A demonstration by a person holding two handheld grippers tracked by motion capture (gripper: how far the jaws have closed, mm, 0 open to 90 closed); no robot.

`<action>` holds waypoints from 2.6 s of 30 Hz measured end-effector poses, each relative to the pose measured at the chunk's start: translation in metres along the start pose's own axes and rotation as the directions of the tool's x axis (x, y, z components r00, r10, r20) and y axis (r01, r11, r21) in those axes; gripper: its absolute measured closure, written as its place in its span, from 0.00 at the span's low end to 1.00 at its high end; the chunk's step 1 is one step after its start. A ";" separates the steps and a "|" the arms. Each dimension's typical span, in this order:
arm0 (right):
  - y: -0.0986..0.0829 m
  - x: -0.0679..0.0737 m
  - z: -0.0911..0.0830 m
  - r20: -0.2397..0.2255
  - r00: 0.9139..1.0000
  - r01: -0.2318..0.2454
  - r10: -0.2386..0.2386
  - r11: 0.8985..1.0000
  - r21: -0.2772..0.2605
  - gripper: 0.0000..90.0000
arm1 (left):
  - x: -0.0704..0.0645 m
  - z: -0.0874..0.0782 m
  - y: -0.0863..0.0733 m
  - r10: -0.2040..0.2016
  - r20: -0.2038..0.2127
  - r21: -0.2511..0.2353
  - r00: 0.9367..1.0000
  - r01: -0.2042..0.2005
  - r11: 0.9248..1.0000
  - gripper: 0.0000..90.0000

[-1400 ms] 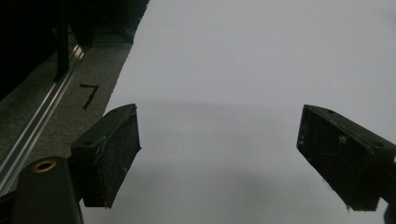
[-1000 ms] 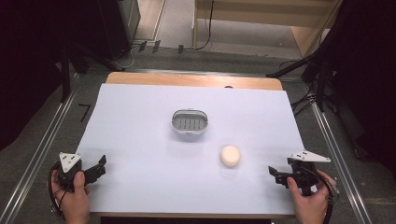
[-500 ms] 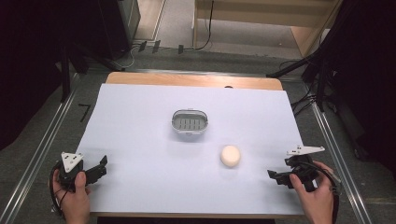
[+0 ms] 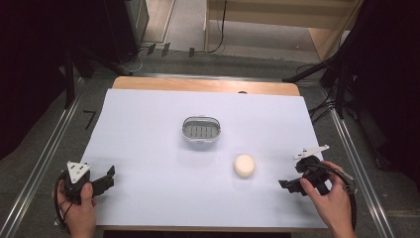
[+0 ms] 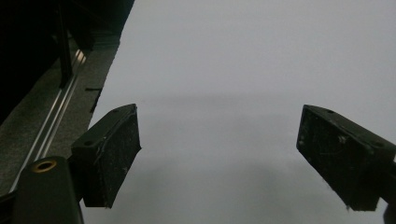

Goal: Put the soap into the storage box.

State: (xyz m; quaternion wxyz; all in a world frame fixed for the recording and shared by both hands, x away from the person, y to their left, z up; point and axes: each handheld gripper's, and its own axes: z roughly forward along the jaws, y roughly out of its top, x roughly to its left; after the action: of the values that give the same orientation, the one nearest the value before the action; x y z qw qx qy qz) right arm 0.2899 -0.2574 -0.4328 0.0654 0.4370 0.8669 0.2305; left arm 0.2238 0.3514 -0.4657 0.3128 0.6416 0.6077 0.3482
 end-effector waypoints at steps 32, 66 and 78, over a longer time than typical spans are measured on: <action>0.046 0.020 0.017 -0.048 0.996 0.076 -0.073 0.995 0.069 0.18 | -0.001 -0.001 0.000 0.015 0.009 0.003 1.000 -0.015 1.000 0.16; 0.077 0.049 0.041 -0.113 0.987 0.125 -0.116 0.990 0.073 0.18 | -0.001 -0.001 0.000 0.013 0.005 0.000 1.000 -0.013 1.000 0.16; 0.088 0.057 0.050 -0.118 0.986 0.127 -0.117 0.989 0.079 0.17 | -0.001 0.000 0.000 0.013 0.007 0.000 1.000 -0.013 1.000 0.16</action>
State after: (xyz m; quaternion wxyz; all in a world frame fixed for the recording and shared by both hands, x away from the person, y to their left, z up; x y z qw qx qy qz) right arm 0.3348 -0.1500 -0.4318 0.0111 0.3717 0.9036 0.2128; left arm 0.2234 0.3507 -0.4656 0.3124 0.6468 0.6024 0.3481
